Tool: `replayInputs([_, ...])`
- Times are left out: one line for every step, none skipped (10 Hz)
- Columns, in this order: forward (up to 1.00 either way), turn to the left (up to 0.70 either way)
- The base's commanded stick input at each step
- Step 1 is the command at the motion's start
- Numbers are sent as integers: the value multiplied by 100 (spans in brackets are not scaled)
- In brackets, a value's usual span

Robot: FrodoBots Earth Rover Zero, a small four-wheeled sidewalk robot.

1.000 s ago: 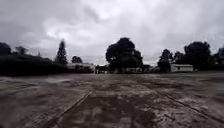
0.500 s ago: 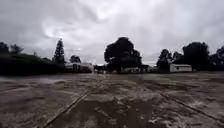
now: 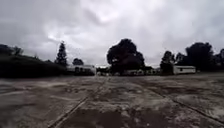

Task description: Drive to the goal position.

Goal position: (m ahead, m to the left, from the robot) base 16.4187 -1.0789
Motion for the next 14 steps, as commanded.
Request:
replayInputs([69,-22])
replayInputs([69,0])
replayInputs([69,0])
replayInputs([69,0])
replayInputs([69,0])
replayInputs([69,0])
replayInputs([69,0])
replayInputs([69,0])
replayInputs([69,0])
replayInputs([69,0])
replayInputs([68,0])
replayInputs([67,0])
replayInputs([67,0])
replayInputs([67,0])
